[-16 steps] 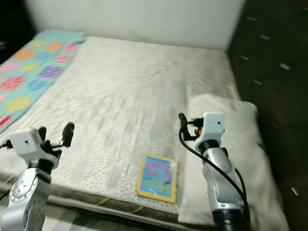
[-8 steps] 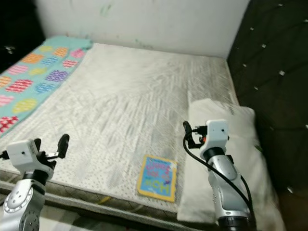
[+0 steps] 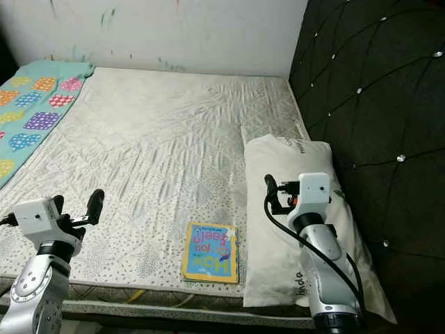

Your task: Clean up the room

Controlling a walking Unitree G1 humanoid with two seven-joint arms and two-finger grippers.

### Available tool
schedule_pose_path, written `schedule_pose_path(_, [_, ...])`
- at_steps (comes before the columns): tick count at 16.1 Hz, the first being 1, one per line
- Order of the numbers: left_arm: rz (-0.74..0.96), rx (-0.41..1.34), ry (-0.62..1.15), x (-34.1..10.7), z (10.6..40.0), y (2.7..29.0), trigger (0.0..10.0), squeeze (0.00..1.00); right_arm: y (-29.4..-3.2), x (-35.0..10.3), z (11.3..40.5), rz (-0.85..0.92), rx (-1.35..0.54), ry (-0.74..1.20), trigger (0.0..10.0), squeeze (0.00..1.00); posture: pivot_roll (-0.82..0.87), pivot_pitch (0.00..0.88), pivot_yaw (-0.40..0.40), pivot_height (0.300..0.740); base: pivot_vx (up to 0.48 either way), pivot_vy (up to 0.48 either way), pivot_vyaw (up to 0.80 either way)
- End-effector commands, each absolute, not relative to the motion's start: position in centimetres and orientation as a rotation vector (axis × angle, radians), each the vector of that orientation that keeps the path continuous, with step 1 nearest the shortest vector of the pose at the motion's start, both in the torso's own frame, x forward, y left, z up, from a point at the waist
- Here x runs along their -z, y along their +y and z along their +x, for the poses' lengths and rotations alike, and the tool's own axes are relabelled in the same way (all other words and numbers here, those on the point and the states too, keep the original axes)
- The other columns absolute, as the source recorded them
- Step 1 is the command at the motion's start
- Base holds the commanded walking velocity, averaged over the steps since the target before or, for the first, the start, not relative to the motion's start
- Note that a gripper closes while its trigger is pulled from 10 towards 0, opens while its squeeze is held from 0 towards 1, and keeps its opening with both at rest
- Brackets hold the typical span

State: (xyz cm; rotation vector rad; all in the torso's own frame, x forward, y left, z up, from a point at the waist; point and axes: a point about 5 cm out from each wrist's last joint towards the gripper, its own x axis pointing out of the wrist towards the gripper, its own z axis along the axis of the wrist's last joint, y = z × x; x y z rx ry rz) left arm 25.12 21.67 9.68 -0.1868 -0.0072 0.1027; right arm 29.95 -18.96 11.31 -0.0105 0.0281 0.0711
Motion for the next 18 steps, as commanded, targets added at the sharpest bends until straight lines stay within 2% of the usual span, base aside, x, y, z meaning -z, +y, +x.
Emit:
schedule_pose_path(1, [-0.192, -0.102, -0.004, -9.53, 25.24, 21.6, 10.0, 0.0, -19.03, -11.58, 29.97, -0.01, -0.066, 0.021, 10.0, 0.0, -0.03, 0.0, 0.0, 0.74, 0.0, 0.0, -0.8])
schedule_pose_path(5, [-0.201, -0.099, 0.0, -9.4, 25.29, 21.4, 10.0, 0.0, -19.27, -11.58, 29.86, -0.013, -0.057, 0.019, 10.0, 0.0, -0.04, 0.0, 0.003, 0.74, 0.0, 0.0, -0.8])
schedule_pose_path(18, [-0.209, -0.108, -0.003, -9.48, 25.71, 21.44, 10.0, 0.0, -18.57, -11.1, 30.22, -0.069, -0.059, 0.051, 10.0, 0.0, -0.03, 0.0, 0.0, 0.74, 0.0, 0.0, 0.0])
